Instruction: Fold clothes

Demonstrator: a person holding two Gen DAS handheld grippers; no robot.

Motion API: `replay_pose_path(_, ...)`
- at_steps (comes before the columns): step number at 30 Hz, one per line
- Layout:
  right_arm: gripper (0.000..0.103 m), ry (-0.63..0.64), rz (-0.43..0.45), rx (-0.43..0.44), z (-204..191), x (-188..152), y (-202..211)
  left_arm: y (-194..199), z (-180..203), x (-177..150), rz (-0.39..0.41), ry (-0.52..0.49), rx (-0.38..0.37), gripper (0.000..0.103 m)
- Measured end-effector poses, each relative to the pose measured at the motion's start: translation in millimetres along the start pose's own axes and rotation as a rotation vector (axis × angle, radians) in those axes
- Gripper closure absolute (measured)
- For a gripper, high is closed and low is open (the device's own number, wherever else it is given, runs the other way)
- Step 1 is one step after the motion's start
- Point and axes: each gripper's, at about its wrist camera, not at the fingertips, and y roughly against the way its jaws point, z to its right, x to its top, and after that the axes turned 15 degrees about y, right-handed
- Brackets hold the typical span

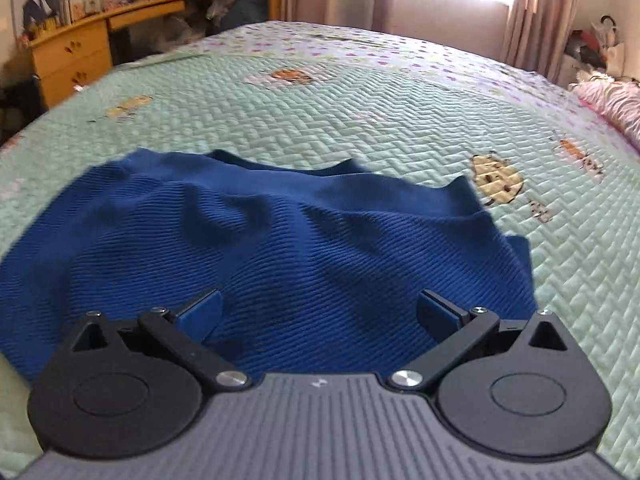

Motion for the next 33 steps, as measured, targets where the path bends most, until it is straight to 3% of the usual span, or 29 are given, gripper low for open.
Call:
replay_pose_path(5, 0.001, -0.108, 0.025, -0.021, 27.0, 7.6, -5.6, -12.9, 4.0, 4.8, -0.005, 0.006, -0.026, 0.001)
replay_pose_path(10, 0.001, -0.045, -0.025, -0.002, 16.9, 25.4, -38.6, -16.3, 16.8, 2.2, 0.000, -0.056, -0.041, 0.001)
replay_pose_path(14, 0.001, -0.098, -0.040, 0.027, 50.8, 18.8, -50.4, -14.1, 19.2, 1.2, -0.004, -0.066, -0.063, 0.001)
replay_pose_path(17, 0.001, -0.232, -0.005, -0.013, 75.5, 7.2, -31.6, -16.4, 20.4, -0.1, -0.008, -0.057, -0.073, 0.001)
replay_pose_path(20, 0.001, -0.273, 0.060, 0.076, 74.3, 0.8, -13.7, -17.9, 22.6, -2.8, -0.013, -0.055, -0.077, 0.001)
replay_pose_path(23, 0.000, -0.171, -0.002, -0.091, 41.5, 10.9, -24.6, -13.7, 21.1, -4.3, -0.022, -0.047, -0.096, 0.001)
replay_pose_path(24, 0.000, -0.132, -0.018, -0.117, 28.5, 15.0, -30.4, -11.9, 19.7, -4.1, -0.024, -0.041, -0.103, 0.001)
replay_pose_path(26, 0.001, -0.033, -0.029, -0.088, -4.0, 21.8, -41.2, -10.2, 14.9, -3.0, -0.023, -0.032, -0.094, 0.001)
replay_pose_path(28, 0.001, 0.049, -0.027, -0.133, -26.5, 26.7, -41.8, -9.7, 8.5, -1.6, -0.019, -0.019, -0.081, 0.001)
replay_pose_path(33, 0.000, -0.067, 0.051, -0.180, 7.3, 24.5, -17.5, -13.7, 2.0, 4.3, -0.016, 0.012, -0.091, 0.001)
